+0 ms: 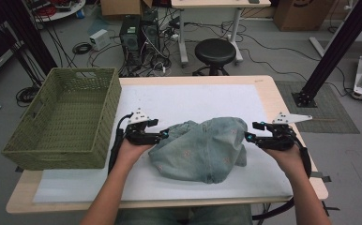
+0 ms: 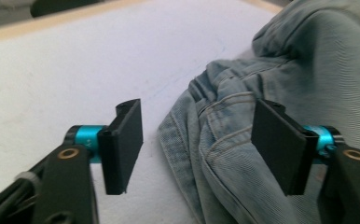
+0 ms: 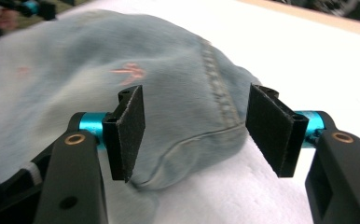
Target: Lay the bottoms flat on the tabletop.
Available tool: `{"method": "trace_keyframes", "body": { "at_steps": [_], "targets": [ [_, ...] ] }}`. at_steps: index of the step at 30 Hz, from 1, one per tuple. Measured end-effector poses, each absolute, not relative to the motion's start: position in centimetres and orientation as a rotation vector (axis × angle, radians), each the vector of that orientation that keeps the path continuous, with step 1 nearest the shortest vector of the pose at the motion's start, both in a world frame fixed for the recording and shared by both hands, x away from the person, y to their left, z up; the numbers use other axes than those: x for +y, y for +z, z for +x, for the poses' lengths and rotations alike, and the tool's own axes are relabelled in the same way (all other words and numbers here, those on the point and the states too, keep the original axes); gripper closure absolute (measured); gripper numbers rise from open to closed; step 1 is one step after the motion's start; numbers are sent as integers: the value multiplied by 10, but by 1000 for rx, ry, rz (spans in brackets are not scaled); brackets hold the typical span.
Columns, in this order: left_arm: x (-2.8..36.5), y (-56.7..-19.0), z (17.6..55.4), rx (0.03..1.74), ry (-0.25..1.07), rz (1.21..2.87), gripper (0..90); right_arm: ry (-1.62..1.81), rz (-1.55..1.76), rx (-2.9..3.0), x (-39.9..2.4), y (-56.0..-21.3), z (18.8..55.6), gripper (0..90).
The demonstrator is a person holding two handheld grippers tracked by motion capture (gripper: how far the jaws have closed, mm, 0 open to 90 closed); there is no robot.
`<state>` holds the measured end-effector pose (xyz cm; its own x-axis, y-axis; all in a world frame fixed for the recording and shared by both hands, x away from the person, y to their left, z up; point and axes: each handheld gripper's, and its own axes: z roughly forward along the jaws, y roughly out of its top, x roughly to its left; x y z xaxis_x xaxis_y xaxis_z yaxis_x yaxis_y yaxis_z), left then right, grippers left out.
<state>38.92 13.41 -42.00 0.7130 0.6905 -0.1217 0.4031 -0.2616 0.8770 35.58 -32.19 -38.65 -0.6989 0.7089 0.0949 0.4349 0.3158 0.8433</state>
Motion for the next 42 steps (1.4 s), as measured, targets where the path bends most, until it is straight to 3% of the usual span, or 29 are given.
{"method": "trace_keyframes", "body": {
  "at_steps": [3,5,8,11,13,23,24,25,26,28,29,35,42],
  "targets": [
    [123,-434,398,872,309,1950,323,1268,1105,2328,-316,-399,370,386],
    [117,-442,399,821,268,2024,450,1218,1129,2380,-309,-410,379,419],
    [109,-444,396,750,260,2070,709,1156,1137,2450,-301,-419,385,659],
    [115,-433,391,725,289,2023,831,1157,1135,2451,-302,-418,386,827],
    [124,-423,389,715,307,1962,869,1194,1121,2411,-307,-409,384,852],
    [169,-365,374,720,511,1643,871,1401,994,2153,-306,-336,384,852],
    [170,-364,376,768,558,1640,868,1372,995,2143,-303,-334,387,818],
    [170,-365,377,800,596,1636,858,1285,1023,2124,-295,-333,392,729],
    [171,-367,378,822,630,1627,833,1244,1053,2124,-291,-333,395,704],
    [171,-369,379,852,654,1619,653,1220,1071,2115,-287,-335,397,616],
    [170,-371,379,852,649,1633,614,1204,1096,2096,-288,-336,397,595],
    [164,-382,377,825,610,1708,515,1193,1112,2197,-300,-358,388,580],
    [164,-399,361,812,514,1761,401,1108,1132,2346,-304,-397,376,459]
  ]
}}
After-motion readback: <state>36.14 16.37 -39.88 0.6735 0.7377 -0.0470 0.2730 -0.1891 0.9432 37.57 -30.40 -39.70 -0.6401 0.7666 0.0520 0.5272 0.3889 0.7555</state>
